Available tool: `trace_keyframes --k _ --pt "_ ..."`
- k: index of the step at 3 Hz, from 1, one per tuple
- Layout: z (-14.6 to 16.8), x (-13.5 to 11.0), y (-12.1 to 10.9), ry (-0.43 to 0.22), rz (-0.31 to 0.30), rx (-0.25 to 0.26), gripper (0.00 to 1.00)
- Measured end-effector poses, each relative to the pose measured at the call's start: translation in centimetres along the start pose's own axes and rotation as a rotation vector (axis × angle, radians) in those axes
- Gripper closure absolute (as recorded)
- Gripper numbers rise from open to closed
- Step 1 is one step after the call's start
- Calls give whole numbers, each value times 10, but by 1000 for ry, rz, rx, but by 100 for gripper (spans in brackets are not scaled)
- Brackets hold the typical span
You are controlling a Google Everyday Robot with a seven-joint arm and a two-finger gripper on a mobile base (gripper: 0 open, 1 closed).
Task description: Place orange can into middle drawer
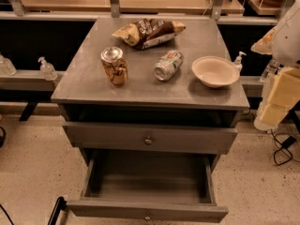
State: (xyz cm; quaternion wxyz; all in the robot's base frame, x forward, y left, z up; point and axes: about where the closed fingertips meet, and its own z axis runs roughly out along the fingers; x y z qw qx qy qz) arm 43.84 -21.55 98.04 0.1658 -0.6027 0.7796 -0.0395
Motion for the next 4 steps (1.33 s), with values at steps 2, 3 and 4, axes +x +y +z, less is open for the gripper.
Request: trace_keyframes --k 2,3,4 --pt "2 -9 -7 -46 3 -10 0" --pt "27 -62 -43 -146 -75 -30 0" --pt "50 -140 -88 -272 -134 -10 0"
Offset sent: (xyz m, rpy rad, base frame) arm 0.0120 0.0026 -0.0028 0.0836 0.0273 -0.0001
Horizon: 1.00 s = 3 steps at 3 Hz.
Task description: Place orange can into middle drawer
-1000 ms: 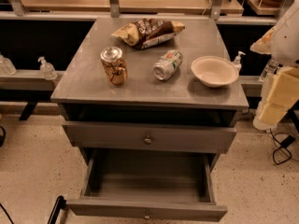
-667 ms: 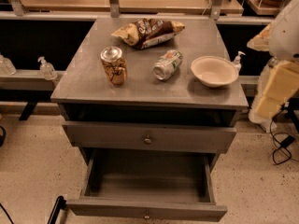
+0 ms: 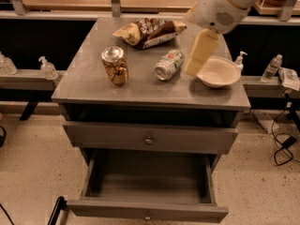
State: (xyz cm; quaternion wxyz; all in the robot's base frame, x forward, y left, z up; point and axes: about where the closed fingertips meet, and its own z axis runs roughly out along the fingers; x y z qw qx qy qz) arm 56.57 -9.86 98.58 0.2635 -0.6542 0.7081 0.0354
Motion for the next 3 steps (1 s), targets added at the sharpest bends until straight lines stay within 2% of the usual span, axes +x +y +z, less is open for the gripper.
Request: trace_keyframes --k 1,2,3 --pt "37 -55 -42 -84 -23 32 0" --pt "88 -113 -74 -143 -9 28 0" --pt "132 -147 -78 -152 -18 -9 0"
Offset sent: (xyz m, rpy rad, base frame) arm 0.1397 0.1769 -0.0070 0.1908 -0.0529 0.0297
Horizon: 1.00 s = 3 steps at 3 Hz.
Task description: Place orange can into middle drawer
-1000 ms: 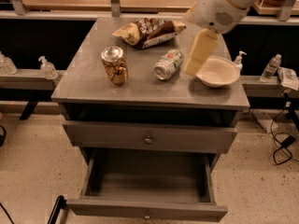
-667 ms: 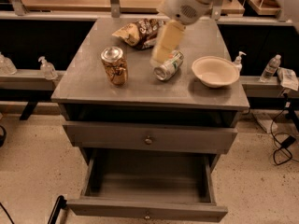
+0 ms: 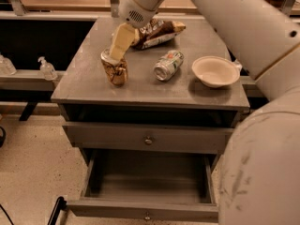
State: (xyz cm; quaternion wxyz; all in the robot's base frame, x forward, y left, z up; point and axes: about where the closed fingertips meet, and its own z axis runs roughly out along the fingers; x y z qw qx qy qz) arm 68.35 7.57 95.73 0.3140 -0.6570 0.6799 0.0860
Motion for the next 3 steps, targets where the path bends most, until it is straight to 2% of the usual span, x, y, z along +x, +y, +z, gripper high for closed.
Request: trace_keyframes --k 2,3 --pt "50 -7 17 30 -14 -53 0" --pt "62 2 26 60 -13 -68 0"
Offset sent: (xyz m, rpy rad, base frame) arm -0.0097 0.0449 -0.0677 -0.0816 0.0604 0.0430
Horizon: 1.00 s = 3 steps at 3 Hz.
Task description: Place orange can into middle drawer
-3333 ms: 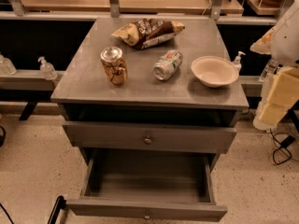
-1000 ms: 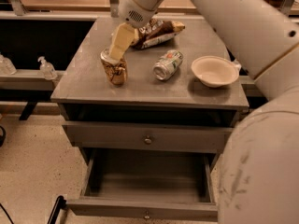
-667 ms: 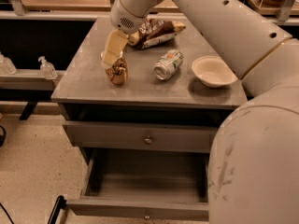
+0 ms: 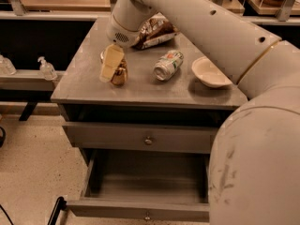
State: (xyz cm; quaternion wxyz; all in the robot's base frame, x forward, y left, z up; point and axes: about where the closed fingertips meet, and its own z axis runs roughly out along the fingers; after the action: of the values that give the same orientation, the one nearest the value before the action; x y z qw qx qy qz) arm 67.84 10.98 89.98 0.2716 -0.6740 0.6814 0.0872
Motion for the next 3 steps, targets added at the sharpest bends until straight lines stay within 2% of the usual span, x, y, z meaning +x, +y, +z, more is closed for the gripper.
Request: trace_keyframes --k 1,2,3 --pt "5 9 4 21 7 -4 18" --pt "-6 6 6 14 -22 15 49" --pt "-18 1 7 -2 -53 25 72"
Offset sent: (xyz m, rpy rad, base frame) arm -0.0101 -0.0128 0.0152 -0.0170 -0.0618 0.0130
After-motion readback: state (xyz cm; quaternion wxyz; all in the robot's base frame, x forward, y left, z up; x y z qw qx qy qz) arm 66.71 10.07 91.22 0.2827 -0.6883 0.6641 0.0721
